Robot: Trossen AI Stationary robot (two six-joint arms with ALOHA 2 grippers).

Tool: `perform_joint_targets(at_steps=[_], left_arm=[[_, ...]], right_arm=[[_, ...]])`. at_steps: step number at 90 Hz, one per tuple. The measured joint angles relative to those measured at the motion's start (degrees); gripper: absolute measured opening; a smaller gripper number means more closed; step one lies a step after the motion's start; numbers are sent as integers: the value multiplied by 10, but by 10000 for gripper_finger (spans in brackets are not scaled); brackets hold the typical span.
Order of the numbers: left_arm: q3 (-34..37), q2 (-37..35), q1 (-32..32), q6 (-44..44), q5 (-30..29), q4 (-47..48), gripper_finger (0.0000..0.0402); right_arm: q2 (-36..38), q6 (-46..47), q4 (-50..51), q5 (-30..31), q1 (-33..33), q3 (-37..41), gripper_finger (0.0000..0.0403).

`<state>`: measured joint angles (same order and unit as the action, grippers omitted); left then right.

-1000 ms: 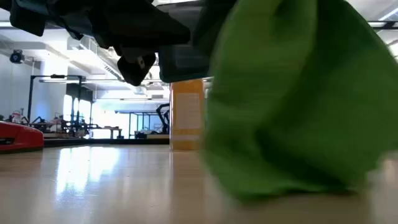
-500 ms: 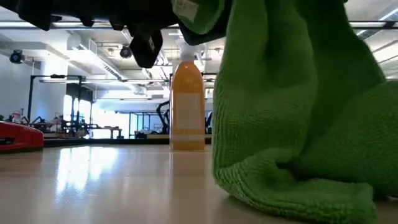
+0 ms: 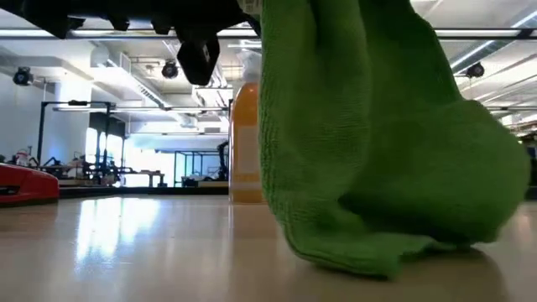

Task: Apply microfiber cloth
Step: Wipe the front and back of the blue cellphone with the green microfiber cloth

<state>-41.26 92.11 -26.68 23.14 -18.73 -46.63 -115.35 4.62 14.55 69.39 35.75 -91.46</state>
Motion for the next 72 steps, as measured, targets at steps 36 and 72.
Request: perform_joint_targets(at_steps=[36, 72], left_arm=[[2, 0, -11, 52, 41, -69, 7], [-63, -6, -9, 95, 61, -56, 7]], right_arm=[[5, -89, 5, 206, 62, 0, 0], [27, -185, -2, 209, 65, -23, 0]])
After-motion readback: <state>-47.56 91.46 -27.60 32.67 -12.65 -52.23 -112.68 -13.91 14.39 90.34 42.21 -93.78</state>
